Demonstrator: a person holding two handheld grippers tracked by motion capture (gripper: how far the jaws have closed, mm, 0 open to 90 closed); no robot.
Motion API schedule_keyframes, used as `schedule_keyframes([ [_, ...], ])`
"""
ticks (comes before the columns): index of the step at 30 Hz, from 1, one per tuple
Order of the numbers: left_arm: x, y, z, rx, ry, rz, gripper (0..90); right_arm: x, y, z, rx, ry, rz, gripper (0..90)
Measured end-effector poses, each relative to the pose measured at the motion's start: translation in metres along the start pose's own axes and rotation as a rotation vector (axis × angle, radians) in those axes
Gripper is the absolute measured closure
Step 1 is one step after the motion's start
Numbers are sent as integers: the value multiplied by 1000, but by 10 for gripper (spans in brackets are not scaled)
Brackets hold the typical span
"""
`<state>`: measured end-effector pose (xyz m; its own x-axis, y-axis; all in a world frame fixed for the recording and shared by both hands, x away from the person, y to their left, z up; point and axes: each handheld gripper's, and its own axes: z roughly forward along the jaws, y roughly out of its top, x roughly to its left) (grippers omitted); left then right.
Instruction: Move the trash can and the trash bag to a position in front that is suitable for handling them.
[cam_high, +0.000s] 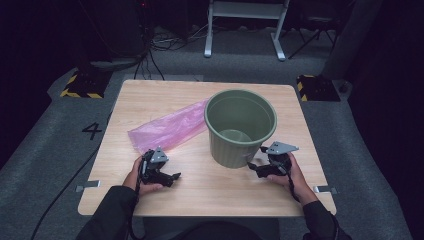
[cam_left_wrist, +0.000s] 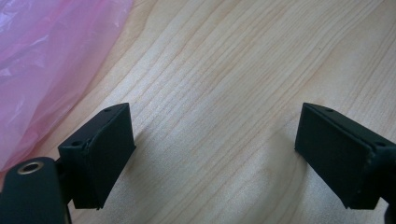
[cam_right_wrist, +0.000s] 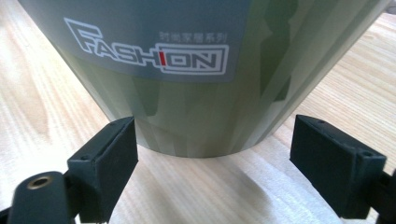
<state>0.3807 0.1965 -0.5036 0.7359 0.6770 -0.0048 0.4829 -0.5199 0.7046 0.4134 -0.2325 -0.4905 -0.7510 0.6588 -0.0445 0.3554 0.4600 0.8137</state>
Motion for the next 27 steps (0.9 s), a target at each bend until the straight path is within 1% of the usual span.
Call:
schedule_keyframes([
  [5, 0, 0, 0, 0, 0, 2, 117, -3, 2, 3, -3, -31, 5, 159],
  [8, 0, 0, 0, 0, -1, 0, 117, -5, 3, 5, -2, -30, 10, 157],
  [15, 0, 0, 0, -2, -2, 1, 117, -9, 6, 11, -7, -60, 11, 157],
  [17, 0, 0, 0, -2, -1, 1, 117, -10, 6, 12, -6, -61, 7, 162],
  [19, 0, 0, 0, -2, -1, 1, 117, -11, 5, 13, 3, -65, -2, 182],
  [22, 0, 0, 0, -1, 3, 5, 117, -12, 2, 12, 18, -67, -11, 183],
  [24, 1, 0, 0, -2, 7, 7, 117, -15, 0, 11, 24, -68, -1, 182],
  [27, 0, 0, -1, 0, 8, -5, 118, -21, -5, 9, 40, -73, 18, 180],
])
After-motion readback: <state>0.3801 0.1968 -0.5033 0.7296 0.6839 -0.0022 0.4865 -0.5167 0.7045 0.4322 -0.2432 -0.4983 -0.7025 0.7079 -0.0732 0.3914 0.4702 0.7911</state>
